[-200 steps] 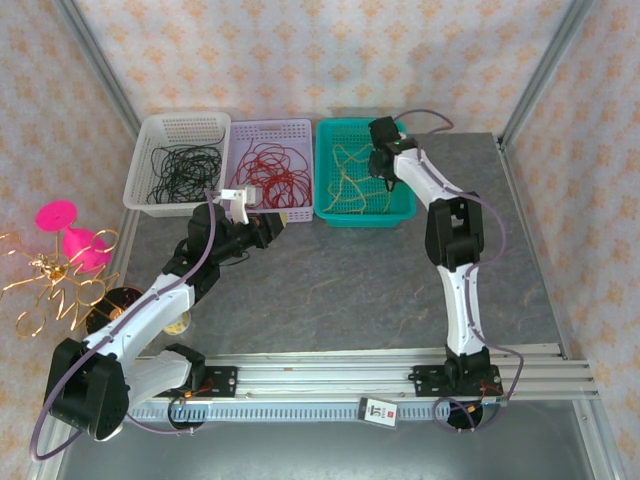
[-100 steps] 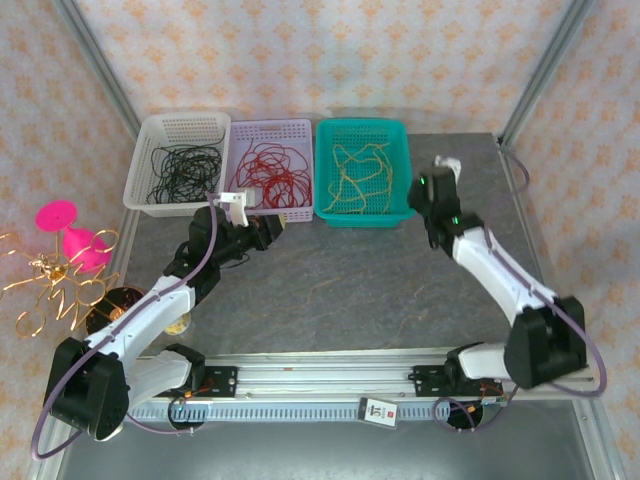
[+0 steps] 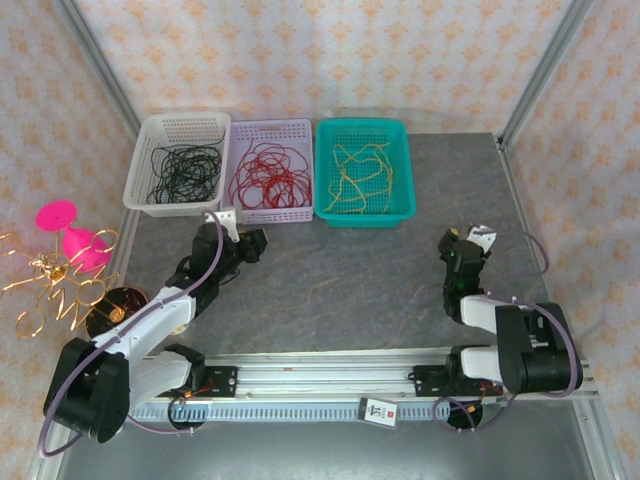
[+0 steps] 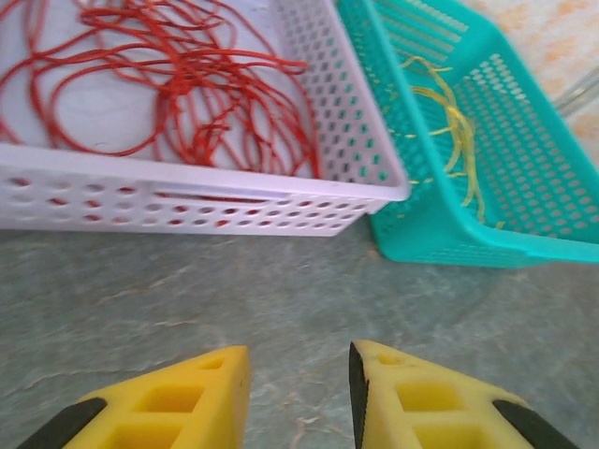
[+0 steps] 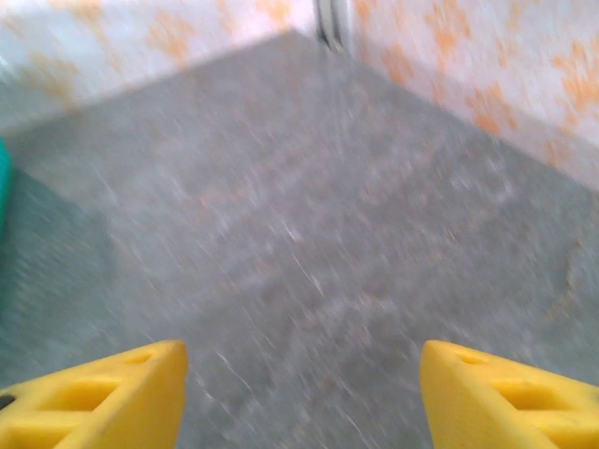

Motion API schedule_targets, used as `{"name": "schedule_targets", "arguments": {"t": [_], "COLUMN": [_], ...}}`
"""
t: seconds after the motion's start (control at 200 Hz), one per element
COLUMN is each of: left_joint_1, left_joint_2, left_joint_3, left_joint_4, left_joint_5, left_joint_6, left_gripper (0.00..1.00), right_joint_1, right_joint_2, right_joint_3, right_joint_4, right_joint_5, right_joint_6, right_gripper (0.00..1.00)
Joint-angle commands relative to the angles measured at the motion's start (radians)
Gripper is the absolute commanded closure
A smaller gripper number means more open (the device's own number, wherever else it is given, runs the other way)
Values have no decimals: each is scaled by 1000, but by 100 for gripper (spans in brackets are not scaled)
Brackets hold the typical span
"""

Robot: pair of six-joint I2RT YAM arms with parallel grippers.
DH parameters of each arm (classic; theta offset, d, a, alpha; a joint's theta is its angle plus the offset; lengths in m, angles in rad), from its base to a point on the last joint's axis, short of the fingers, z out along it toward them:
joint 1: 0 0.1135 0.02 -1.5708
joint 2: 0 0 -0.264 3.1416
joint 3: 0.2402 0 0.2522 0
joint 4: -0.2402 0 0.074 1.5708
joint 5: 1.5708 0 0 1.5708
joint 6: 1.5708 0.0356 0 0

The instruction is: Untangle the cables

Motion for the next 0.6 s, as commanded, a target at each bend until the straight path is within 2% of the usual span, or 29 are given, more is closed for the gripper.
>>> {"name": "schedule_targets", "arguments": {"t": [0.0,0.125,0.155,0.21,0.255,0.275,0.315,0.335,0.385,0.415,0.46,0.526,0.596], "left_joint_1": [16,20,19,20,20,21,23,22,28,44,53,60,66], "left_joint_2": [-46,-59,-59,-57,-57,-56,-56,-55,-58,-62,-72,-84,-86], "left_joint_3": [-25,-47,-54,-71,-83,-86,-90,-92,-94,-88,-106,-133,-163], "left_joint_4": [0,7,13,29,39,42,43,46,51,48,121,248,375], "left_joint_5": [-101,-146,-161,-199,-243,-279,-364,-416,-578,-634,-684,-685,-714], "left_joint_6": [28,26,22,20,30,37,50,56,48,44,121,293,427], "left_gripper": [65,63,61,56,49,46,37,29,21,19,17,14,3], "right_joint_1": [1,-5,-4,-9,4,7,7,7,10,13,13,15,15], "right_joint_2": [69,253,239,202,232,234,220,219,227,222,226,222,225], "right_joint_3": [-62,-92,-74,-5,1,-2,7,9,1,6,3,9,8], "right_joint_4": [406,661,614,411,448,456,415,407,440,420,428,415,420], "right_joint_5": [-12,-78,-84,-56,-35,-30,-32,-31,-29,-26,-27,-26,-26], "right_joint_6": [-64,-93,-90,-66,-84,-88,-84,-84,-91,-88,-92,-93,-94], "right_gripper": [33,30,29,27,23,16,10,1,0,0,0,0,0]}}
